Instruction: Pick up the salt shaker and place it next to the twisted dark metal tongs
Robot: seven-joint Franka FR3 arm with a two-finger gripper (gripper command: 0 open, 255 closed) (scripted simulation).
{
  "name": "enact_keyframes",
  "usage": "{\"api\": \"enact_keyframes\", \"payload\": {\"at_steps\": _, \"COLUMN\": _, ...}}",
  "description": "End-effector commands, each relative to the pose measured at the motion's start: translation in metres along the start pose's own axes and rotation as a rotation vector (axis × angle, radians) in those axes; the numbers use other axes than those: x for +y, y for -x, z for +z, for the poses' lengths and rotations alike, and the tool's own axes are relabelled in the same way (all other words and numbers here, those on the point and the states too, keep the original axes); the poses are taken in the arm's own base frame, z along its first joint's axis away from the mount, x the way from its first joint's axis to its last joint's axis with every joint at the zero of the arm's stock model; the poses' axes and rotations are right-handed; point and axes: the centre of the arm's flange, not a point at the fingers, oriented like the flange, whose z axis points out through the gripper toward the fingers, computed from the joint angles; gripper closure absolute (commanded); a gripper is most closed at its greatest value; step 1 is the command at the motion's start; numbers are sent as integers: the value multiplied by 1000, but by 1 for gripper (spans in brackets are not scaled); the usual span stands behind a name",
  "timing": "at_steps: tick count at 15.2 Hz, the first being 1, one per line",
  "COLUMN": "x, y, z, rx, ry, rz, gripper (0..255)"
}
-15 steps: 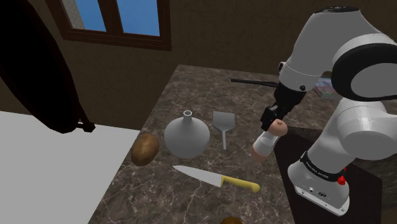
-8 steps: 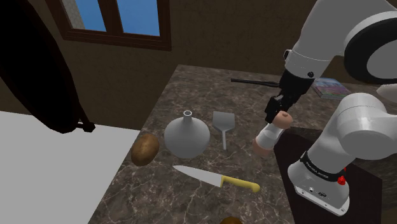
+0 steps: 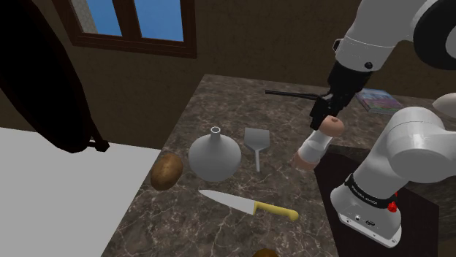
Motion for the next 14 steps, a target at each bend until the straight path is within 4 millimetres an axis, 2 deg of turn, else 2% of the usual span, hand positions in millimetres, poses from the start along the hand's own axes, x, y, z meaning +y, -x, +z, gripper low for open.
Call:
{"api": "enact_keyframes", "payload": {"at_steps": 1, "x": 0, "y": -1, "z": -12, "rx": 0, "ry": 0, "rz": 0, "gripper": 255}}
{"api": "enact_keyframes", "payload": {"at_steps": 14, "x": 1, "y": -4, "z": -80, "rx": 0, "ry": 0, "rz": 0, "gripper": 255}}
